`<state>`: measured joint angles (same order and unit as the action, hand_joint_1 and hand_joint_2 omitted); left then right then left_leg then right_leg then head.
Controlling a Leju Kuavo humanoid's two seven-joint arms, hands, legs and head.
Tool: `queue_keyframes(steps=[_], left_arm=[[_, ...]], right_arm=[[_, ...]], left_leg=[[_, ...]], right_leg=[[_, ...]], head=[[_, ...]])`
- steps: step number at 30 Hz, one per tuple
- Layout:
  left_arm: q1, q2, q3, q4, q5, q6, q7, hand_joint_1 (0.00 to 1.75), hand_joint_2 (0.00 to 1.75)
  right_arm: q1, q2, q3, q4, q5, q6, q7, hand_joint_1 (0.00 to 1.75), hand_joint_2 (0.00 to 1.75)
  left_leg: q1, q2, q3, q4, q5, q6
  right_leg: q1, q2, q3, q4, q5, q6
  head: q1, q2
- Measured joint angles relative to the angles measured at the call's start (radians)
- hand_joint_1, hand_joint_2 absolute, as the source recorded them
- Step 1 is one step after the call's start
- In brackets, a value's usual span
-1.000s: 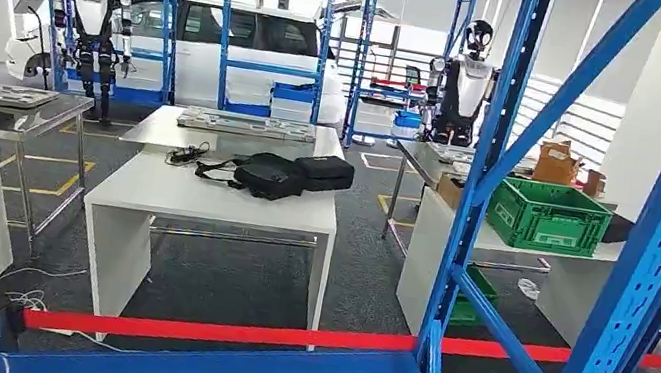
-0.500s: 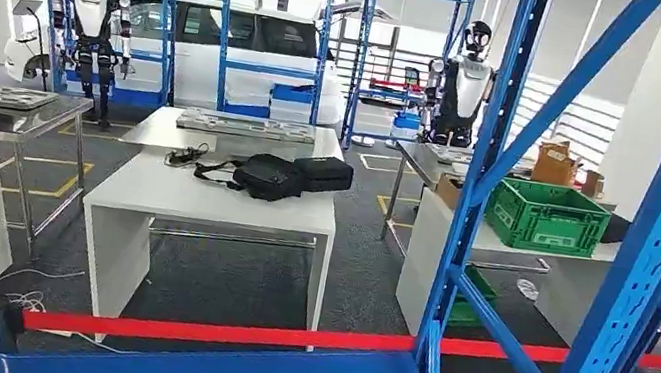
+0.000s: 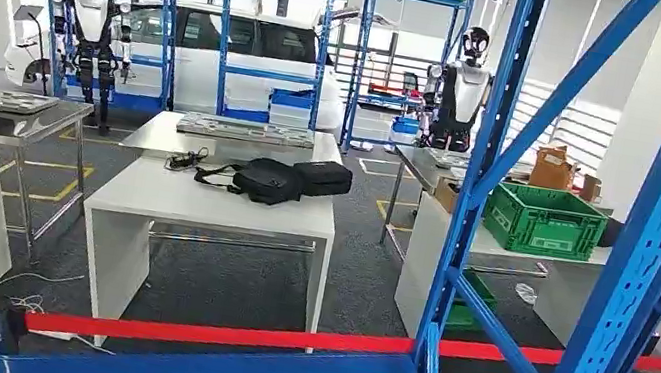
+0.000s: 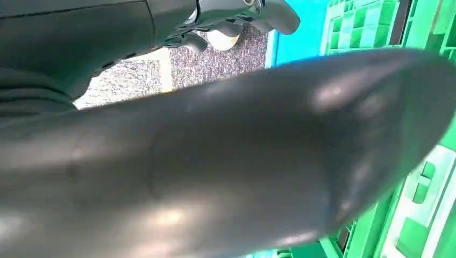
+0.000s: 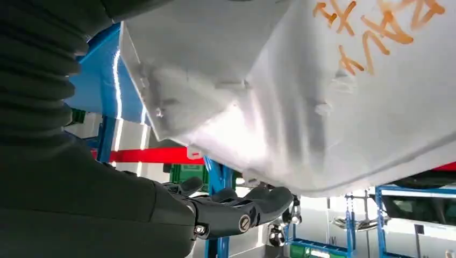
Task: Take the parts from the cabinet and place them on the table.
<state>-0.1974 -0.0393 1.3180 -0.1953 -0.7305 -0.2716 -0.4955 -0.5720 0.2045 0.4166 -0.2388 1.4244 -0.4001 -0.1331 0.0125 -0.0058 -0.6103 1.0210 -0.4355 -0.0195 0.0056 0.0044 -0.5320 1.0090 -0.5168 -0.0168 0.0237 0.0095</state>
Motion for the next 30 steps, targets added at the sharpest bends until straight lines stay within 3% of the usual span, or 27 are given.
queue_keyframes(steps=[17, 25, 26, 30], left_arm=[[0.000, -0.001, -0.006, 0.000, -0.003, 0.000, 0.004, 0.00, 0.00], [0.000, -0.001, -0.006, 0.000, -0.003, 0.000, 0.006, 0.00, 0.00], [0.000, -0.001, -0.006, 0.000, -0.003, 0.000, 0.006, 0.00, 0.00], [0.000, -0.001, -0.006, 0.000, -0.002, 0.002, 0.002, 0.00, 0.00]], right_arm=[[-0.006, 0.002, 0.000, 0.000, 0.022, -0.013, 0.018, 0.00, 1.75], [-0.065, -0.029, 0.000, 0.000, 0.044, -0.014, 0.031, 0.00, 1.75], [-0.075, -0.033, 0.000, 0.000, 0.047, -0.013, 0.030, 0.00, 0.00], [-0.099, -0.041, 0.000, 0.000, 0.054, -0.017, 0.030, 0.00, 0.00]], left_leg=[[0.000, 0.000, 0.001, 0.000, 0.000, 0.000], [0.000, 0.000, 0.000, 0.000, 0.000, 0.000], [0.000, 0.000, 0.000, 0.000, 0.000, 0.000], [0.000, 0.000, -0.001, 0.000, 0.000, 0.000]], right_leg=[[0.000, 0.000, 0.001, 0.000, 0.000, 0.000], [0.000, 0.000, 0.000, 0.000, 0.002, 0.001], [0.000, 0.000, 0.000, 0.000, 0.002, 0.001], [0.000, 0.000, 0.000, 0.000, 0.002, 0.001]], head=[[0.000, 0.000], [0.000, 0.000], [0.000, 0.000], [0.000, 0.000]])
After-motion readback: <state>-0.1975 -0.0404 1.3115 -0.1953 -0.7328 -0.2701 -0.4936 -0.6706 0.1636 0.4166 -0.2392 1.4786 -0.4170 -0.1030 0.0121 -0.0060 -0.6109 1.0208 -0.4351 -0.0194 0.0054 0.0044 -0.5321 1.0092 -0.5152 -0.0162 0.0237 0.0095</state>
